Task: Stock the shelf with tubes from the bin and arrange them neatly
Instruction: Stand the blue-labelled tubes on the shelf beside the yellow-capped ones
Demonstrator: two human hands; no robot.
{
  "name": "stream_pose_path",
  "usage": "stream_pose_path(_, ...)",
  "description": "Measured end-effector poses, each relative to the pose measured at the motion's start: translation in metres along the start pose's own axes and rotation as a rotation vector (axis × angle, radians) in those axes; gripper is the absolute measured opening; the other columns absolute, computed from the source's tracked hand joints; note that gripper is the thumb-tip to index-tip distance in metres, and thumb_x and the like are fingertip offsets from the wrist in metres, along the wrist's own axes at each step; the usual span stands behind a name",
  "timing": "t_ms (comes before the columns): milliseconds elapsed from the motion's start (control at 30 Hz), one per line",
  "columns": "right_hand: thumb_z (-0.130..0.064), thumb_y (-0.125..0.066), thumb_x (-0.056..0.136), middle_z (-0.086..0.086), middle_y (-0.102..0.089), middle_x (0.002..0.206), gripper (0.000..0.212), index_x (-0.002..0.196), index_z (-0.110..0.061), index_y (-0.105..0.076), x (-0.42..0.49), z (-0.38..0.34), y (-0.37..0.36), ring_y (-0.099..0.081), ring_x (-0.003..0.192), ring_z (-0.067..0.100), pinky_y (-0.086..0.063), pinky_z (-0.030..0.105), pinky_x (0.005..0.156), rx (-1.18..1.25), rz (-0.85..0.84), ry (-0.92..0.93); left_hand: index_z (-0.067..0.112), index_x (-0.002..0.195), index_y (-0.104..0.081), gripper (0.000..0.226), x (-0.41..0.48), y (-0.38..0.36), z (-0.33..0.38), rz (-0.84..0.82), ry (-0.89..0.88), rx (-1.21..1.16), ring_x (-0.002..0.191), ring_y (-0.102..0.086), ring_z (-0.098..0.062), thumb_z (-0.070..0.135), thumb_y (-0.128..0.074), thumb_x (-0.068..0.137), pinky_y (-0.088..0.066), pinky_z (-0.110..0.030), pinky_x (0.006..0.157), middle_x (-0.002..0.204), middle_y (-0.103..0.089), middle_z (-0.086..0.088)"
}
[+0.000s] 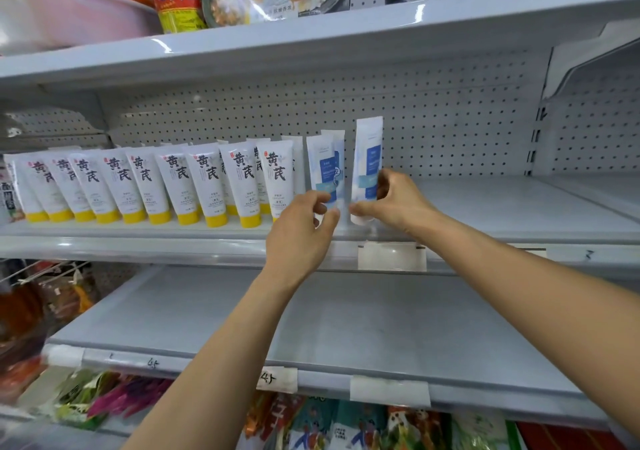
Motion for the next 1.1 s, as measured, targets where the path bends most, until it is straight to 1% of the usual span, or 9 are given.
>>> stream_pose_path(167,-0.024,-0.083,0.066,-0.016,-0.059,0.086,0.046,0.098,-0.025,-0.051,0.011,0.016,-0.002,-0.059,0.079,0.003,-0.045,0.022,0.065,-0.093,0.045,-0.057,0.025,0.12,-0.06,0.029,0.002,-0.004,-0.008,-0.008,-0.048,0.179,0.097,-0.06,-0.014,0.037,-0.054,0.094,-0.051,-0.04,0.084,0.109,-0.064,0.008)
stream_pose_path(300,-0.023,-0.082,0.067,-0.005,-0.064,0.101,0.052,0.11,-0.019,-0.052,0.018,0.024,-0.01,-0.063,0.092,0.016,-0.054,0.036,0.083,-0.145,0.029,-0.082,0.024,0.12,-0.061,0.029,0.006,-0.005,-0.01,-0.016,-0.073,0.227,0.099,-0.06,-0.017,0.036,-0.053,0.094,-0.05,-0.042,0.086,0.111,-0.064,0.005)
stream_pose_path(367,-0.023,-0.083,0.068,-0.005,-0.062,0.104,0.053,0.111,-0.02,-0.052,0.021,0.026,-0.011,-0.062,0.094,0.016,-0.053,0.036,0.085,-0.149,0.033,-0.093,0.024,0.12,-0.061,0.029,0.009,-0.006,-0.01,-0.024,-0.077,0.233,0.099,-0.06,-0.016,0.036,-0.053,0.094,-0.05,-0.042,0.087,0.112,-0.064,0.005)
stream_pose_path(600,-0.023,-0.082,0.071,-0.007,-0.059,0.102,0.05,0.108,-0.023,-0.048,0.024,0.03,-0.014,-0.059,0.09,0.014,-0.046,0.028,0.076,-0.145,0.027,-0.108,0.024,0.121,-0.06,0.03,0.013,-0.008,-0.018,-0.053,-0.056,0.237,0.1,-0.06,-0.016,0.038,-0.052,0.095,-0.05,-0.042,0.088,0.113,-0.064,0.004)
stream_pose_path(700,-0.026,-0.08,0.073,-0.002,-0.061,0.11,0.051,0.112,-0.02,-0.047,0.021,0.03,-0.014,-0.059,0.095,0.016,-0.047,0.031,0.079,-0.177,0.006,-0.125,0.024,0.121,-0.06,0.031,0.013,-0.007,-0.016,-0.063,-0.054,0.239,0.101,-0.059,-0.017,0.038,-0.052,0.095,-0.049,-0.043,0.09,0.113,-0.063,0.004)
stream_pose_path(767,-0.034,-0.076,0.077,0.001,-0.059,0.117,0.056,0.119,-0.016,-0.046,0.013,0.028,-0.008,-0.058,0.103,0.02,-0.049,0.037,0.085,-0.245,0.031,-0.133,0.025,0.121,-0.06,0.031,0.009,-0.003,-0.013,-0.053,-0.06,0.235,0.1,-0.06,-0.016,0.037,-0.052,0.095,-0.05,-0.042,0.089,0.113,-0.064,0.005)
stream_pose_path(833,-0.042,-0.07,0.081,0.002,-0.055,0.122,0.057,0.124,-0.014,-0.044,0.0,0.02,0.002,-0.054,0.111,0.023,-0.049,0.041,0.089,-0.365,0.094,-0.097,0.025,0.121,-0.061,0.03,0.002,0.003,-0.011,-0.029,-0.063,0.222,0.098,-0.059,-0.014,0.037,-0.053,0.094,-0.05,-0.038,0.085,0.11,-0.064,0.006)
stream_pose_path(933,-0.038,-0.061,0.086,0.001,-0.053,0.121,0.043,0.12,-0.016,-0.048,-0.029,-0.001,0.013,-0.05,0.112,0.022,-0.045,0.041,0.089,-0.533,0.158,0.065,0.027,0.12,-0.06,0.029,-0.016,0.01,-0.009,-0.019,-0.048,0.184,0.092,-0.059,-0.01,0.037,-0.054,0.094,-0.05,-0.033,0.078,0.107,-0.063,0.01)
stream_pose_path(1100,-0.031,-0.057,0.089,-0.001,-0.058,0.12,0.03,0.116,-0.02,-0.052,-0.084,-0.026,-0.01,-0.051,0.108,0.02,-0.042,0.039,0.09,-0.669,0.047,0.3,0.029,0.122,-0.057,0.03,-0.06,0.021,-0.017,-0.046,-0.003,0.175,0.082,-0.059,-0.007,0.038,-0.054,0.093,-0.052,-0.033,0.076,0.107,-0.061,0.013)
Point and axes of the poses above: each hand's wrist, its own x-axis towards the middle knuckle, its own y-axis out of the back of the hand, z = x × y, the point moved 9 cm from there along x, towards the middle knuckle
